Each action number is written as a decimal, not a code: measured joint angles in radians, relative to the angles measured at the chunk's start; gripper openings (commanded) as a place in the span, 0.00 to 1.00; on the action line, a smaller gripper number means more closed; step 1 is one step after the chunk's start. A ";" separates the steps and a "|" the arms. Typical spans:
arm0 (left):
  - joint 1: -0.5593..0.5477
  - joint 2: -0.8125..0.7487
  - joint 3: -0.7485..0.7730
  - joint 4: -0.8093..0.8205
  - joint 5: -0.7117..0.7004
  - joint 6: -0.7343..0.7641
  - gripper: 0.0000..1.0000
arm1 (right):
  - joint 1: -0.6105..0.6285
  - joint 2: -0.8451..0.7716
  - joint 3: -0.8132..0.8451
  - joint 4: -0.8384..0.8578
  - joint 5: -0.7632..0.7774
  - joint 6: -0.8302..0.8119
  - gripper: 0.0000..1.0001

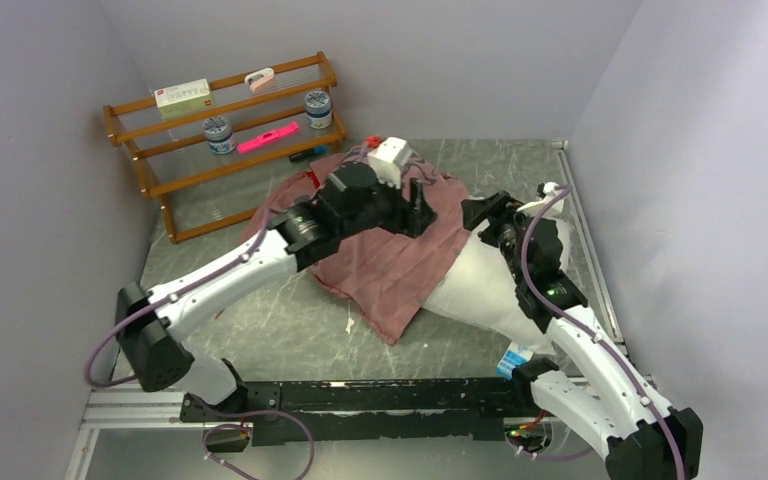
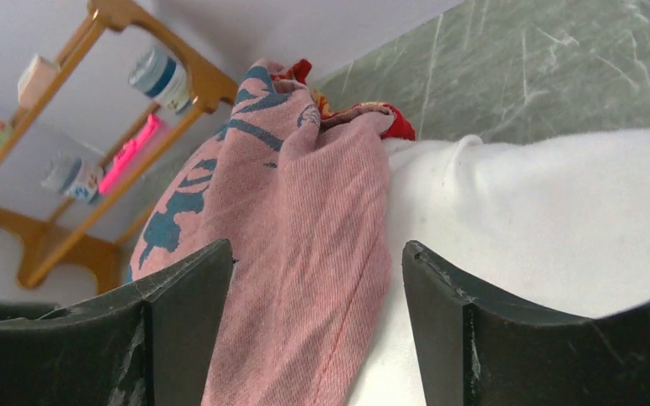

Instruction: Put the pillow into the pillowcase

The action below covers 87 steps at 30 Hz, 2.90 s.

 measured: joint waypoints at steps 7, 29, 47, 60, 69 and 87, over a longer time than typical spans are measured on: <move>0.176 -0.205 -0.293 -0.042 0.040 -0.026 0.74 | 0.039 0.072 0.200 -0.203 -0.203 -0.274 0.78; 0.333 -0.473 -0.822 0.063 0.285 -0.213 0.80 | 0.367 0.294 0.443 -0.765 -0.132 -0.973 1.00; 0.230 -0.331 -0.886 0.290 0.259 -0.270 0.55 | 0.373 0.305 0.377 -0.912 -0.026 -1.099 0.93; 0.180 -0.318 -0.844 0.276 0.187 -0.264 0.05 | 0.370 0.296 0.303 -0.706 -0.084 -1.083 0.00; 0.097 -0.375 -0.686 0.186 0.157 -0.264 0.05 | 0.363 0.187 0.171 -0.460 -0.128 -1.007 0.00; -0.167 -0.333 -0.492 0.067 0.007 -0.268 0.05 | 0.345 -0.038 -0.002 -0.012 -0.055 -0.684 0.00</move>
